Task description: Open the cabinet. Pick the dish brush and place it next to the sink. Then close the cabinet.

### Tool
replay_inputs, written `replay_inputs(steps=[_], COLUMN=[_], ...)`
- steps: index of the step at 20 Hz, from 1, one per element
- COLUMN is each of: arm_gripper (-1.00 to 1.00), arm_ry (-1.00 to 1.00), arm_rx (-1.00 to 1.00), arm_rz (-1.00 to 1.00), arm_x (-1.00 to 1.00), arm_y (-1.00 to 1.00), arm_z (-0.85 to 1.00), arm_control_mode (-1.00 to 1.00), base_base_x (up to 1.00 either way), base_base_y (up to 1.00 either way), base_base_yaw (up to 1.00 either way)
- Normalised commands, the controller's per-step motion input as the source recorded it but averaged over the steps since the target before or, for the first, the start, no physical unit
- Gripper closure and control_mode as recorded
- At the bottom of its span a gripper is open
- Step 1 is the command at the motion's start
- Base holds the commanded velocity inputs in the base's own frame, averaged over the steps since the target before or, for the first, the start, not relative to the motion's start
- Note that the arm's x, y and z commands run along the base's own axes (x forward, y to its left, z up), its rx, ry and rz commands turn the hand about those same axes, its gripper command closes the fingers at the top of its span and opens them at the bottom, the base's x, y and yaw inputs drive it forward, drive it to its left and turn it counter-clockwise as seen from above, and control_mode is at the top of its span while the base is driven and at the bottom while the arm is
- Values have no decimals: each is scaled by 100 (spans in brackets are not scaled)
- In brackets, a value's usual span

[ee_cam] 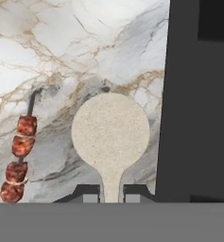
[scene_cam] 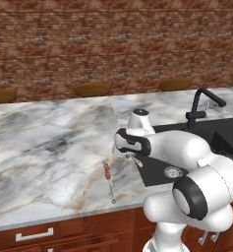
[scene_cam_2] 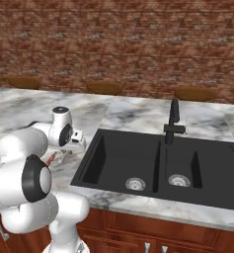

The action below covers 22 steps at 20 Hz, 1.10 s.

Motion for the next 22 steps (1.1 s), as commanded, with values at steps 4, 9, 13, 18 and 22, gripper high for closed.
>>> replay_inputs(steps=[4,9,13,18,22], arm_gripper=[100,100,100,100,100], arm_ry=[-17,-11,0,0,0], arm_rx=[0,0,0,0,0], arm_rz=[5,0,0,-1,-2], arm_x=[0,0,0,3,13], arm_y=[0,0,0,0,0], arm_z=[0,-1,-19,-15,-14], arm_control_mode=[-100,-100,-100,-100,-100], base_base_x=[0,0,0,0,0], base_base_y=[0,0,0,0,0], base_base_yaw=[0,0,0,0,0])
